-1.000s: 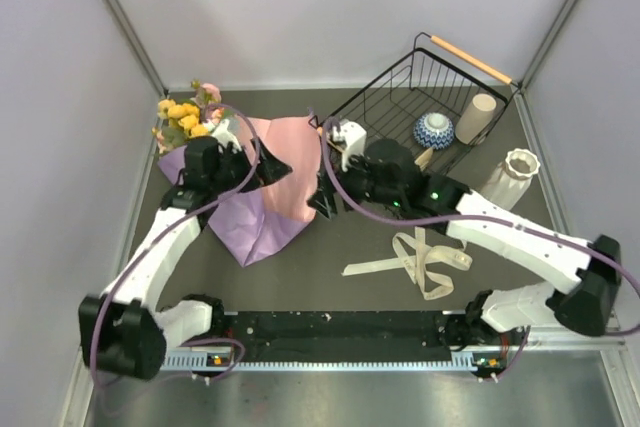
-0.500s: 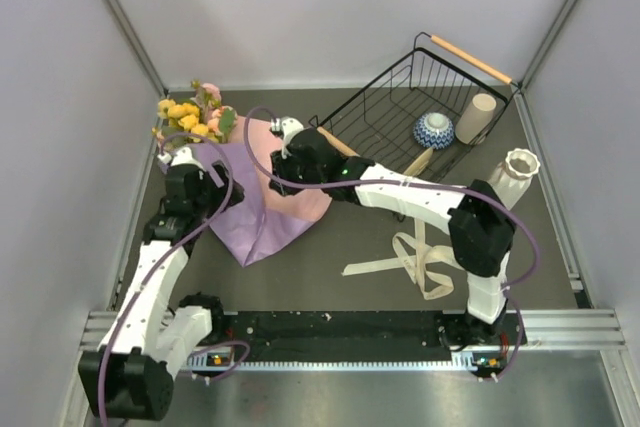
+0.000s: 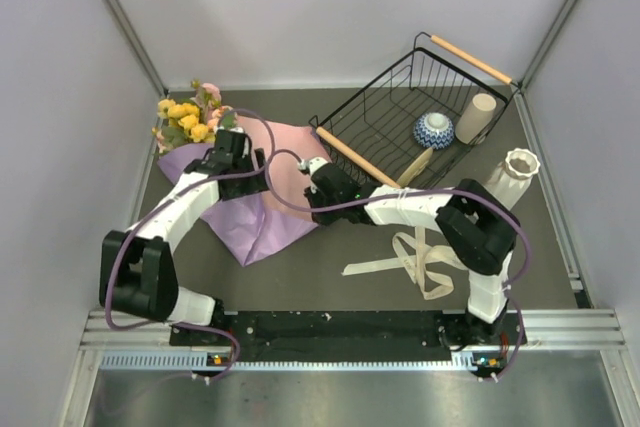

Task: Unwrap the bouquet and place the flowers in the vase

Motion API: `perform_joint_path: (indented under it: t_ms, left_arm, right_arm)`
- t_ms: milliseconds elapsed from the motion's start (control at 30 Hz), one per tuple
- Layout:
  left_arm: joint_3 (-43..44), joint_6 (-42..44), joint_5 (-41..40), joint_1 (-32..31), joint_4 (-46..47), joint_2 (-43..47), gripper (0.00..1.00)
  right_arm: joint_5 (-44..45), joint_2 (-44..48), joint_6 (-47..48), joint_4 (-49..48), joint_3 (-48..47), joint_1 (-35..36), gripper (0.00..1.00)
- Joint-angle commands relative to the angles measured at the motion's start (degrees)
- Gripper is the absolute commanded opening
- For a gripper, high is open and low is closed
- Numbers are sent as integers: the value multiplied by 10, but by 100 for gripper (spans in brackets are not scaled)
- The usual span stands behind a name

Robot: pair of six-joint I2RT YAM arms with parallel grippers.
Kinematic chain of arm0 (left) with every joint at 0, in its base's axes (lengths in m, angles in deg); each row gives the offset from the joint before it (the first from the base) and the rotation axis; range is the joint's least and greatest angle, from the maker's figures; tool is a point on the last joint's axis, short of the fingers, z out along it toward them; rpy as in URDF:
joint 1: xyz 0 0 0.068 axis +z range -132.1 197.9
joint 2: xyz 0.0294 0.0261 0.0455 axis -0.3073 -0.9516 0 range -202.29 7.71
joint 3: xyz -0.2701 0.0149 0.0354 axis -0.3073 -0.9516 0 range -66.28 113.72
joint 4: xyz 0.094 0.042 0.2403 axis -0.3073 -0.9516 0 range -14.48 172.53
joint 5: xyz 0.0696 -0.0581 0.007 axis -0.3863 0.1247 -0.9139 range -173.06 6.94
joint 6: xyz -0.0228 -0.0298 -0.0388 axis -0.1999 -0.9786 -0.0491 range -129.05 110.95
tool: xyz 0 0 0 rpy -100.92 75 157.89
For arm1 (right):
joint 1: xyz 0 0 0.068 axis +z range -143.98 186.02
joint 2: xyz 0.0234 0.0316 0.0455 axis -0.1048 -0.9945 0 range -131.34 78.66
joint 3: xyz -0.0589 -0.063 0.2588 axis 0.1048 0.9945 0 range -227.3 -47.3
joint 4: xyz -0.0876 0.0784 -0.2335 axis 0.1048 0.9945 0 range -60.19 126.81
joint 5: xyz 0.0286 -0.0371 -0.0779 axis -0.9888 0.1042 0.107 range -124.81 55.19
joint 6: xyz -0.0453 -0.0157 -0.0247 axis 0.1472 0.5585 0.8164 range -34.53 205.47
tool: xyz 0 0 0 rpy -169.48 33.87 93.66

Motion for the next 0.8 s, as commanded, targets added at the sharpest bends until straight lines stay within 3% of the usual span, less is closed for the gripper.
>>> perform_joint_path:
  t_ms: [0, 67, 100, 200, 433, 633, 733, 767]
  left_arm:
    - [79, 29, -129, -49, -53, -53, 81]
    - [111, 22, -154, -55, -86, -85, 77]
    - [118, 22, -172, -57, -102, -92, 68]
    - [133, 15, -190, -62, -113, -111, 56]
    - [152, 6, -204, -82, -117, -170, 66]
    - [196, 5, -276, -104, -137, -234, 63]
    - [201, -4, -311, -107, -160, -238, 34]
    - [196, -9, -322, -106, -164, -228, 19]
  right_arm:
    - [-41, 65, -16, -111, 52, -7, 14]
    - [-54, 67, -29, -134, 65, -8, 13]
    - [-59, 72, -41, -146, 71, -7, 13]
    - [-65, 96, -61, -218, 126, -7, 13]
    - [-55, 162, -15, -263, 179, -7, 20]
    - [-56, 173, -11, -264, 183, -7, 20]
    - [-58, 169, -15, -264, 182, -7, 20]
    - [-59, 168, -16, -264, 182, -7, 20]
